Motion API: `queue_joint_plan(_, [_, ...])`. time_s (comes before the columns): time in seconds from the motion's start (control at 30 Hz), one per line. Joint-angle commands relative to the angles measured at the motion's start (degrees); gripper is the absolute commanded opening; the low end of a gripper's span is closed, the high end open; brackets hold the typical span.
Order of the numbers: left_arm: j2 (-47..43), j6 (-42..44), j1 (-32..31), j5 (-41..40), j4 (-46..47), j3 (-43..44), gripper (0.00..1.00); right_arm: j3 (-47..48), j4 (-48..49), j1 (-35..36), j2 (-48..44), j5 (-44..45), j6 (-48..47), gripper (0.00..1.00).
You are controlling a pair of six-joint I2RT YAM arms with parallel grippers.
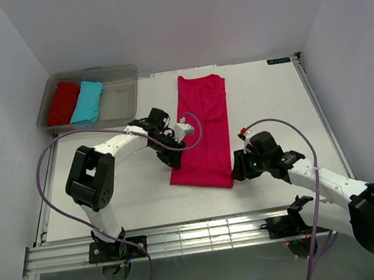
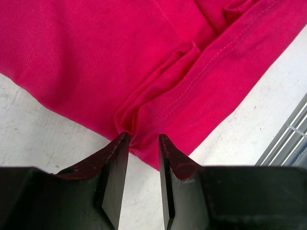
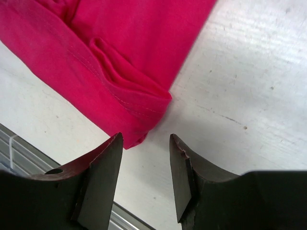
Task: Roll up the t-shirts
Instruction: Roll the T-shirt to the center of the board.
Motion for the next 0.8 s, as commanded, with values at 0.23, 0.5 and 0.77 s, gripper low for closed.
queue_joint_plan(0.23, [-2.4, -4.3, -0.1, 1.2, 7.6, -2.4, 0.4, -2.5, 8.2, -1.3, 3.3, -4.2, 7.6, 0.47])
queue_joint_plan(0.5, [-2.7, -3.3, 0.0, -1.7, 8.4, -2.8, 0.4, -2.9, 11.2, -1.7, 6.9, -4.6, 7.8, 0.45])
queue_joint_plan(0.77, [-2.2, -4.5, 0.0, -0.8, 8.8, -4.7, 0.38, -2.4, 12.0, -2.3, 9.3, -4.8, 6.8, 0.28])
